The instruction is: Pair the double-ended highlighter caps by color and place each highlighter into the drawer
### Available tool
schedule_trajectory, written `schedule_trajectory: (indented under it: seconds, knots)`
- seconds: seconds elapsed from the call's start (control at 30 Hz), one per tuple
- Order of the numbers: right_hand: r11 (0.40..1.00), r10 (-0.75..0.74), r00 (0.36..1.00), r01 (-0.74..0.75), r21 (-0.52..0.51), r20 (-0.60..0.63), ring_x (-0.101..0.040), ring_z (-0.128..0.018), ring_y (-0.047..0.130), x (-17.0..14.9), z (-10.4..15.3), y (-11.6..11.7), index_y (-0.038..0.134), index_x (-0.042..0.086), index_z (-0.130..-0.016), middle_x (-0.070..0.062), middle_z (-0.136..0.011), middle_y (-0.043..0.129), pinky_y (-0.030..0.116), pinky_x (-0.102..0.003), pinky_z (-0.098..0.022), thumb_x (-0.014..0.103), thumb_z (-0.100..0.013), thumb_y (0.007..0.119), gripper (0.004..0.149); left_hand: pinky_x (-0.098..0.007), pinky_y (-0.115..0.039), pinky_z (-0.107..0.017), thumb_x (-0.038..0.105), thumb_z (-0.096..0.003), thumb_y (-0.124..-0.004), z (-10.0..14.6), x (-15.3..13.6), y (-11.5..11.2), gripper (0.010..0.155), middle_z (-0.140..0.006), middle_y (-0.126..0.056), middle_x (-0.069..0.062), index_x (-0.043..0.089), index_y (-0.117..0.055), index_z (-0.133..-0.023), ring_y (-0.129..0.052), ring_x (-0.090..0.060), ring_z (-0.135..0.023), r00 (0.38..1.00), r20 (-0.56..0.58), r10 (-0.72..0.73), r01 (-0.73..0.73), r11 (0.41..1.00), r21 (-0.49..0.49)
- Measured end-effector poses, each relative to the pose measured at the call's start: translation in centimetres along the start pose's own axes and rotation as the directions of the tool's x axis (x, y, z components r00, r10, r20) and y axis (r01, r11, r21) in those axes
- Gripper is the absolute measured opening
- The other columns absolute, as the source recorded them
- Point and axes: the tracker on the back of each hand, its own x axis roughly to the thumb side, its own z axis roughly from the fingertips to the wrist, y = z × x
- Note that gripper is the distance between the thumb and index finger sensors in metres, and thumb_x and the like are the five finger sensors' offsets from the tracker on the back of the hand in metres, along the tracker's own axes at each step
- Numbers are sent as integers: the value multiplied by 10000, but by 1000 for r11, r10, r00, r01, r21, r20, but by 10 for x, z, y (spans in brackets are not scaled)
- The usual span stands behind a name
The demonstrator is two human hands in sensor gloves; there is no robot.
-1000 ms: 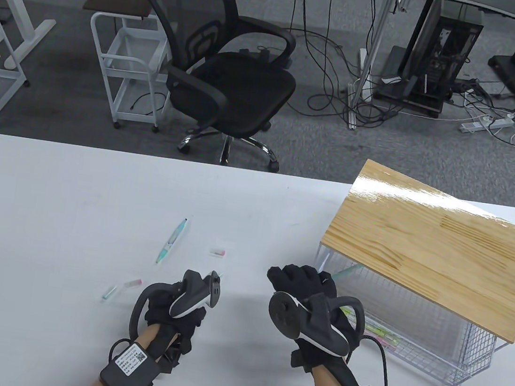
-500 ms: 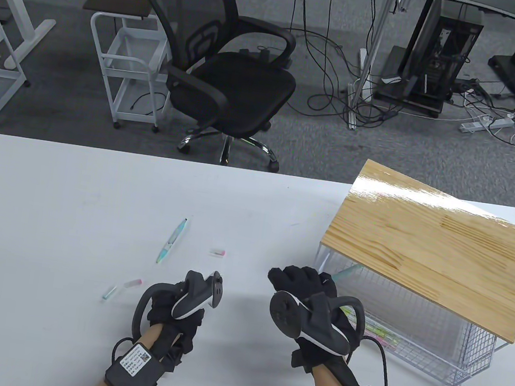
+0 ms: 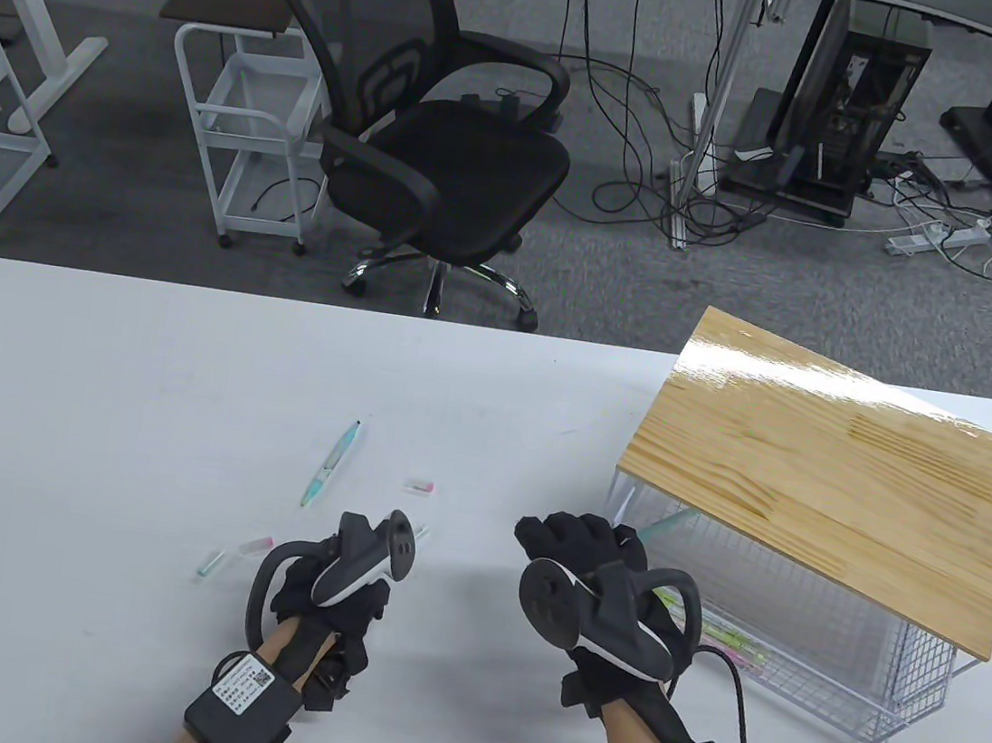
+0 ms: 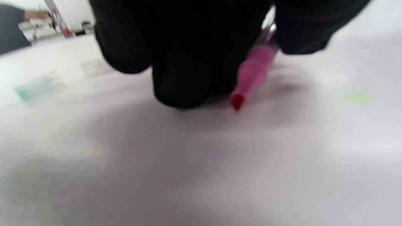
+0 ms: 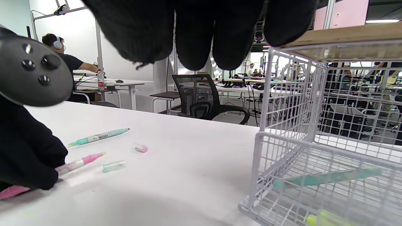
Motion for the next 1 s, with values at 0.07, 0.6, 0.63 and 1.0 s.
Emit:
schedule_trajectory:
  seconds: [0.07,0.6,0.63,1.0]
  knots:
    - [1000,-2,1000,2,0,0,-372,-1025,767,0,0,0,651,334,-1089,-47,-1131,728,637,-599,-763,386,-573,761,530,-466,-827,-630,508,-569,-721,-1,-10,5,505,-856,-931,-43,206,-723,-974,-993,-209,-738,996,28,82,-81,996,-29]
    - [998,-57,997,58,-1,57,-396,-1076,701,11,0,1,469,340,-1178,-75,-1209,620,605,-635,-768,463,-549,769,708,-509,-739,-751,431,-530,-789,83,-39,87,504,-945,-881,82,355,-664,-1012,-944,-141,-839,857,494,149,-373,841,393]
    - [998,-65,996,66,-4,67,-397,-1078,698,14,0,1,449,335,-1184,-78,-1212,613,603,-637,-768,475,-544,769,729,-503,-743,-751,431,-523,-796,89,-39,89,511,-943,-885,94,356,-664,-1011,-947,-134,-839,843,520,139,-386,829,404]
    - [999,-33,991,34,-5,128,-340,-1018,772,34,0,4,460,309,-1178,-42,-1153,683,631,-617,-758,502,-548,720,708,-462,-774,-735,461,-482,-828,103,-18,83,633,-912,-906,139,298,-599,-1050,-969,-96,-819,816,578,6,-351,800,487]
